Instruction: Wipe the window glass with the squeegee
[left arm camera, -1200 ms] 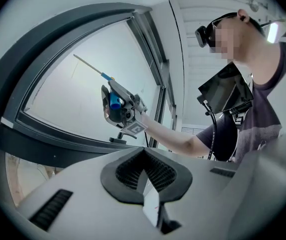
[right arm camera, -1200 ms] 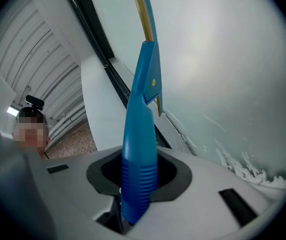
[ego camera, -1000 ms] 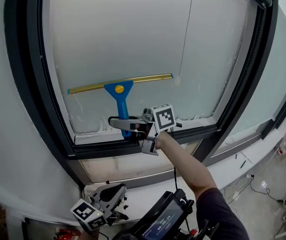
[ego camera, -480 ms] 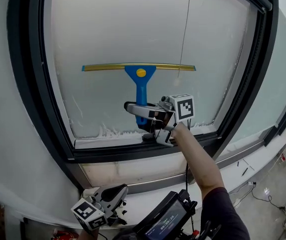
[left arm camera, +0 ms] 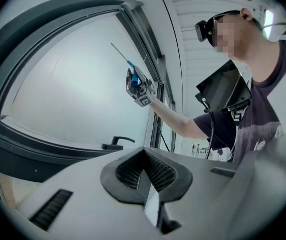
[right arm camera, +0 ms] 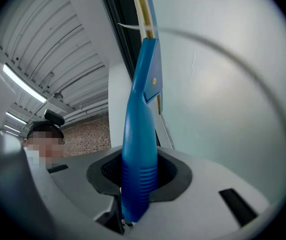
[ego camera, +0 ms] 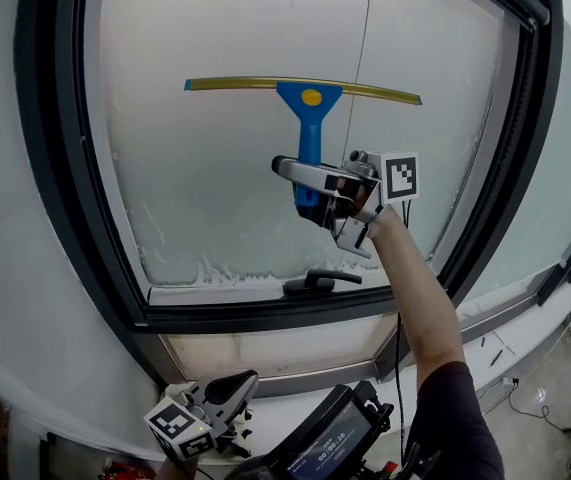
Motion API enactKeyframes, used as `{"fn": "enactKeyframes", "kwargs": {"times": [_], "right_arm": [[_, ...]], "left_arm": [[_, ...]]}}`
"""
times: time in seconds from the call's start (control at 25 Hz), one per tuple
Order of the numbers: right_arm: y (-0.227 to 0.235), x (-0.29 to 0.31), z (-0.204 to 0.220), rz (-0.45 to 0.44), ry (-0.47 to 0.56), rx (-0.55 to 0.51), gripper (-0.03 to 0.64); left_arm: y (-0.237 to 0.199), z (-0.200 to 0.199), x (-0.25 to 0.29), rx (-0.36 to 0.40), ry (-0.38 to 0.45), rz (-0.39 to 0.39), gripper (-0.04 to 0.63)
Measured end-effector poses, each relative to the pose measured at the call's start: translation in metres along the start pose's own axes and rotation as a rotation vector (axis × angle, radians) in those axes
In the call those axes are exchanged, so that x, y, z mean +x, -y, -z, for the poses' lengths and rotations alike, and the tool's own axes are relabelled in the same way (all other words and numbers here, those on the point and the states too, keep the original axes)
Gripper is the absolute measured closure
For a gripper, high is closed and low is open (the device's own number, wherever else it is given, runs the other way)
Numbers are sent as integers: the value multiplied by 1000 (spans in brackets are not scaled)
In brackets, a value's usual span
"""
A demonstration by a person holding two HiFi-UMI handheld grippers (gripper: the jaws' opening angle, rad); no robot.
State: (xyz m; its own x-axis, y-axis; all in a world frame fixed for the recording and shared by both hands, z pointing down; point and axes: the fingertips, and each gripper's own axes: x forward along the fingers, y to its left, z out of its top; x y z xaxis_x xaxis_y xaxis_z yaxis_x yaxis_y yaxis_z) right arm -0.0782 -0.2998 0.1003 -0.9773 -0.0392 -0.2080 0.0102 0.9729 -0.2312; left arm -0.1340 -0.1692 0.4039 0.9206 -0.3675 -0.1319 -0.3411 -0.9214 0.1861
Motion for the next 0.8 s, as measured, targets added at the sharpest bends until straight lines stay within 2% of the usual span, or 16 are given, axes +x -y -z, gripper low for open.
{"fn": "enactKeyframes", "kwargs": {"times": [0.28, 0.56, 0.8], "right_arm": [[0, 0, -48, -20, 30, -1, 522], [4, -8, -74, -20, 51, 11, 523], [10, -20, -94, -18, 174, 50, 523]], "left_arm": [[-5, -2, 13, 10, 12, -17, 590], [-13, 0, 18, -6, 10, -32, 591], [-17, -1, 24, -9, 6, -23, 591]]}}
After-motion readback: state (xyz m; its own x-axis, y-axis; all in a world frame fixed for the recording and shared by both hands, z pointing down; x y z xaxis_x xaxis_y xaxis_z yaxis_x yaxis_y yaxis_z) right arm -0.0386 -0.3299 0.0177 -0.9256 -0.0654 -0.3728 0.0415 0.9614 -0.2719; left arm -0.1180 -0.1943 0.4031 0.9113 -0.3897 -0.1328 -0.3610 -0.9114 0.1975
